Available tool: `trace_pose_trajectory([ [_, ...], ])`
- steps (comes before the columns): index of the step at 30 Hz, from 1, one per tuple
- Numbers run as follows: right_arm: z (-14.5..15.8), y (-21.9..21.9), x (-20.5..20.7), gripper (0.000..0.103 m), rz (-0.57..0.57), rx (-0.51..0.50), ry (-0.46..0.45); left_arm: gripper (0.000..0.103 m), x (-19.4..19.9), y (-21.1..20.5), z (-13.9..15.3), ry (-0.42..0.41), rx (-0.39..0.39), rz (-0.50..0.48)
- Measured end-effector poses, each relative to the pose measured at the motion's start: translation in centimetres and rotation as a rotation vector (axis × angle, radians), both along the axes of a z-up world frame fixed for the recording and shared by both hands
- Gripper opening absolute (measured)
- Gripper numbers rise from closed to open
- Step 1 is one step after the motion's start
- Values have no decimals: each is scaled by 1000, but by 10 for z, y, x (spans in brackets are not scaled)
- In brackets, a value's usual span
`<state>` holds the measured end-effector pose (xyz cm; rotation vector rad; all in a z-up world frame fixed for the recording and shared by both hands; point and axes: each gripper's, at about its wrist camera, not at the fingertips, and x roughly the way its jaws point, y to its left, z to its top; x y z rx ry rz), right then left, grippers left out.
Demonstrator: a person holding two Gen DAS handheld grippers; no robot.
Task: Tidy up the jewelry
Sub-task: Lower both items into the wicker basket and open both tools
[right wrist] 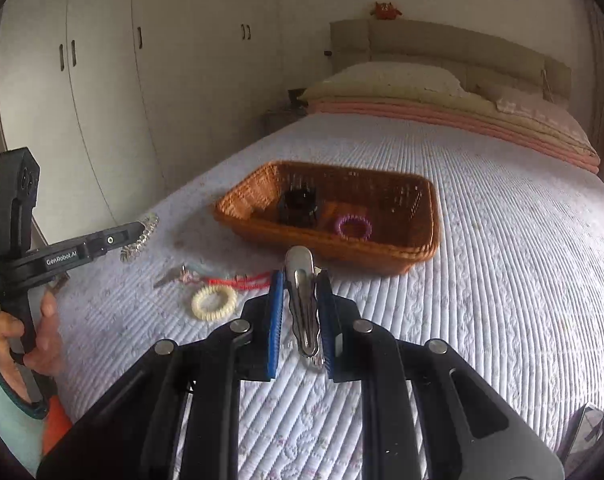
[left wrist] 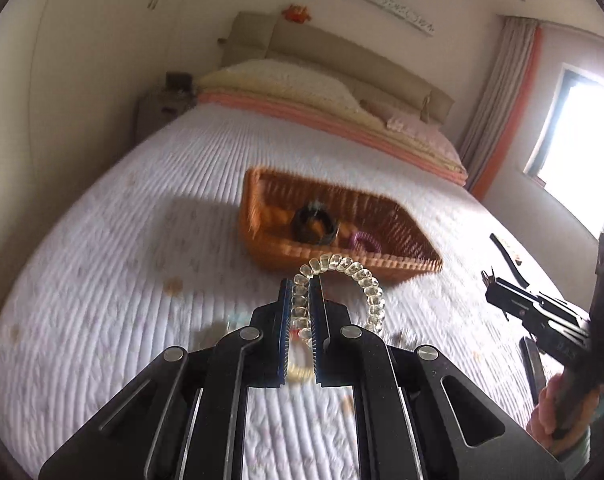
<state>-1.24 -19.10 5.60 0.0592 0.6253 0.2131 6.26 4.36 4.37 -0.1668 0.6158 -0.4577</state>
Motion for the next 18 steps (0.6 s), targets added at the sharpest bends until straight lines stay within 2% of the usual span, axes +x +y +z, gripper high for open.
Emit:
trace_pose_trajectory([
  [4,28,-13,47,15,-25,59,-20,7,31,-28,27,-78,54,-7],
  [7,31,-26,93,15,-52,118,16,7,63,-49,31,-95,103,4],
  [12,5,-42,170,15,-116,184,144,7,117,-83,7,-24,132,-36],
  [18,-41,-44,218,15,-155,169,288,7,142,-108,-31,48,190,-70],
])
